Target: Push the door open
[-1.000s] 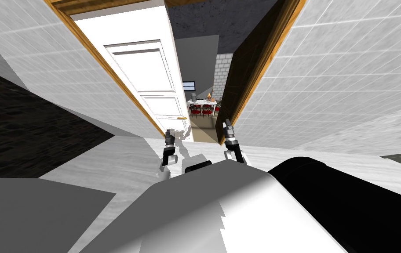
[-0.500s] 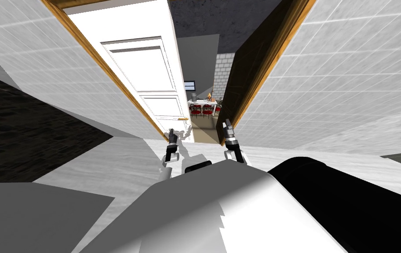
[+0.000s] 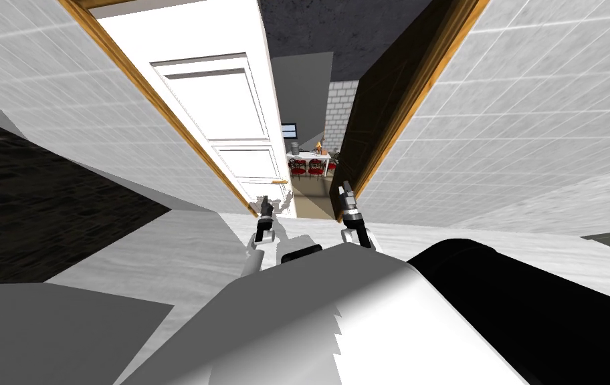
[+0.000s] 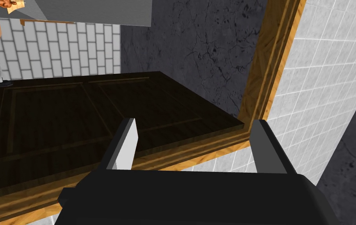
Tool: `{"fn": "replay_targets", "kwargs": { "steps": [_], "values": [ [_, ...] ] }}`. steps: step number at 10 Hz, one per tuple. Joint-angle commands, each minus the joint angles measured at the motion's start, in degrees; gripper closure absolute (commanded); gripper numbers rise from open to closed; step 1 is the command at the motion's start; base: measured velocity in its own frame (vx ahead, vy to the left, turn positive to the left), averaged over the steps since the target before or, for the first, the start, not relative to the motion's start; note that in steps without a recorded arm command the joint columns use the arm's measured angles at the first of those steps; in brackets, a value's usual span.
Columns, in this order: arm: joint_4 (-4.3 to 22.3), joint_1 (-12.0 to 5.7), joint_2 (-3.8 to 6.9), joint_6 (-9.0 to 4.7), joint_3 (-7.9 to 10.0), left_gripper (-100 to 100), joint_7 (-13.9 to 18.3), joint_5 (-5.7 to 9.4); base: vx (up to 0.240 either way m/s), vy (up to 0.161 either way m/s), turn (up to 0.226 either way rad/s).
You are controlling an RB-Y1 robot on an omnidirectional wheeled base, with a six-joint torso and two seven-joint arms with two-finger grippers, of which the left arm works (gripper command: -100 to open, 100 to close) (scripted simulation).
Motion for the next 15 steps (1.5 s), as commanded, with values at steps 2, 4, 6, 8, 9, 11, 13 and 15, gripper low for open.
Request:
{"fn": "replay_targets", "kwargs": {
  "steps": [2, 4, 6, 8, 9, 11, 13, 15],
  "values": [
    [3.16, -2.05, -0.11, 0.38, -0.39, -100, 0.23, -0.16, 0.091, 0.055, -0.017],
    [7.03, -4.66, -0.36, 0.58, -0.82, -100, 0.47, -0.36, 0.061, 0.048, -0.016],
    [9.09, -5.93, -0.51, 0.69, -1.03, -100, 0.6, -0.45, 0.06, 0.046, -0.008],
    [12.9, -8.42, -0.84, 0.88, -1.44, -100, 0.83, -0.64, 0.08, 0.06, -0.024],
    [14.67, -9.58, -1.03, 0.97, -1.63, -100, 0.94, -0.72, 0.087, 0.06, -0.014],
    [18.2, -11.89, -1.43, 1.16, -2.01, -100, 1.16, -0.9, 0.1, 0.062, -0.018],
    [21.25, -13.91, -1.86, 1.32, -2.35, -100, 1.36, -1.05, 0.093, 0.058, -0.014],
    [24.34, -15.9, -2.31, 1.48, -2.67, -100, 1.54, -1.2, 0.097, 0.065, -0.017]
  ]
}}
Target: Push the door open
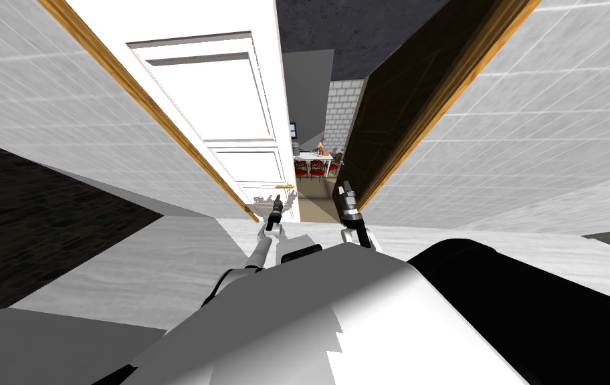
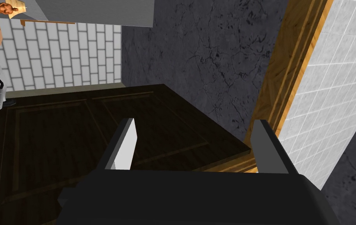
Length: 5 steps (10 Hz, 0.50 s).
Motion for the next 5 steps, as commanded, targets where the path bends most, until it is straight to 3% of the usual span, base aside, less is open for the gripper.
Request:
{"fn": "replay_targets", "kwargs": {
  "steps": [1, 5],
  "values": [
    [2.41, -1.5, -0.46, -0.01, -0.19, -100, 0.07, -0.11, 0.083, 0.056, -0.014],
    [6.83, -4.39, -1.31, 0.22, -0.67, -100, 0.34, -0.33, 0.076, 0.043, -0.011]
  ]
}}
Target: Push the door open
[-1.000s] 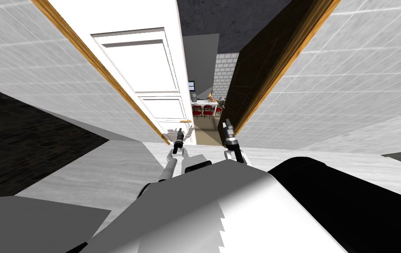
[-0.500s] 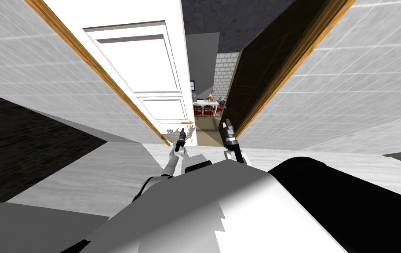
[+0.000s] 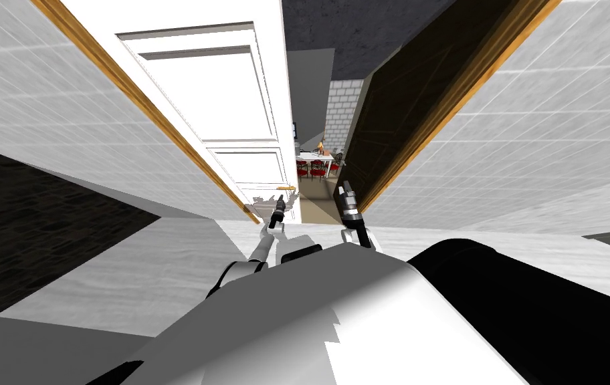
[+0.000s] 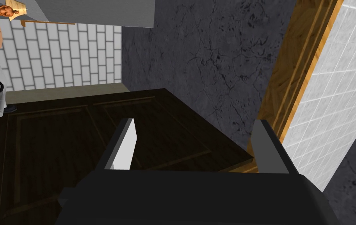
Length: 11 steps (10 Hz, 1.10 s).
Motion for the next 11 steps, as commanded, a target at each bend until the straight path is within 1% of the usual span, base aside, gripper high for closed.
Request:
{"fn": "replay_targets", "kwargs": {
  "steps": [1, 2, 3, 4, 5, 8, 9, 11],
  "values": [
    [2.2, -1.4, -0.44, 0.14, -0.29, -100, 0.18, -0.12, 0.083, 0.038, -0.01],
    [2.88, -1.85, -0.6, 0.17, -0.37, -100, 0.22, -0.15, 0.081, 0.047, -0.012],
    [4.13, -2.67, -0.93, 0.24, -0.5, -100, 0.3, -0.21, 0.076, 0.045, -0.013],
    [2.96, -2.04, -0.66, 0.45, -0.5, -100, 0.31, -0.19, 0.035, 0.02, -0.004],
    [3.12, -2.09, 0.93, 0.44, -0.37, -100, 0.31, -0.15, 0.117, -0.033, -0.027],
    [3.27, -2.11, 1.94, 0.37, -0.11, -100, 0.23, -0.07, 0.172, -0.049, -0.018],
    [3.33, -2.11, 1.99, 0.33, 0.0, -100, 0.19, -0.04, 0.183, -0.056, -0.02],
    [3.45, -2.12, 1.47, 0.27, 0.21, -100, 0.12, 0.03, 0.193, -0.059, -0.023]
  ]
}}
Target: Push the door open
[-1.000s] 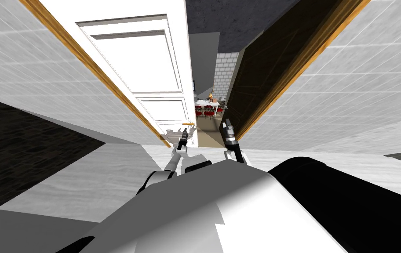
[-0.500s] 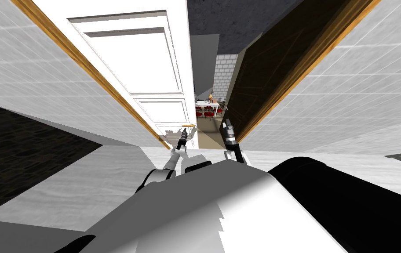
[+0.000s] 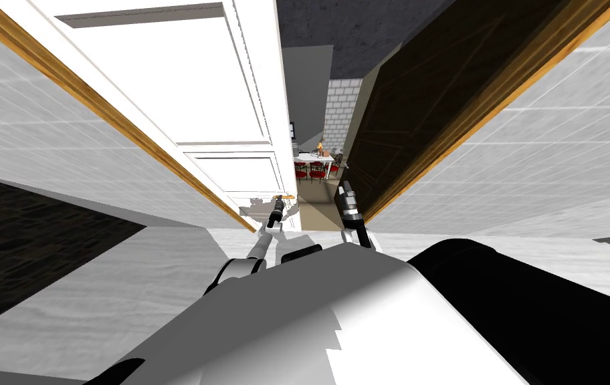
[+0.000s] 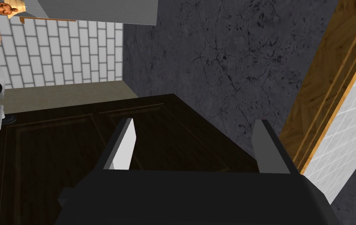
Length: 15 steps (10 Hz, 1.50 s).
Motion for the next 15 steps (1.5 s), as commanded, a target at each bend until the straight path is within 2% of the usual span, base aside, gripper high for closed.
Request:
{"fn": "replay_targets", "kwargs": {
  "steps": [1, 2, 3, 4, 9, 10, 12, 15],
  "values": [
    [0.07, 0.01, -0.71, -0.05, 0.16, -100, -0.07, 0.05, 0.191, -0.055, -0.021],
    [0.12, 0.01, -1.54, -0.08, 0.26, -100, -0.11, 0.08, 0.169, -0.04, -0.015],
    [0.61, -0.19, -1.12, -0.32, 0.26, -100, -0.1, 0.08, 0.071, -0.016, -0.001],
    [0.61, -0.19, -1.12, -0.32, 0.26, 100, -0.1, 0.08, -0.008, 0.001, 0.004],
    [0.61, -0.19, -1.12, -0.32, 0.26, 100, -0.1, 0.08, -0.006, 0.003, -0.005],
    [0.48, -0.43, -0.35, -0.33, 1.01, 100, -0.27, 0.34, 0.115, -0.085, 0.025],
    [0.52, -0.36, 0.39, -0.32, 1.83, 100, -0.5, 0.6, 0.174, -0.104, 0.047],
    [0.13, -0.36, 0.39, -0.32, 1.83, 100, -0.5, 0.6, 0.063, -0.037, 0.002]
  ]
}}
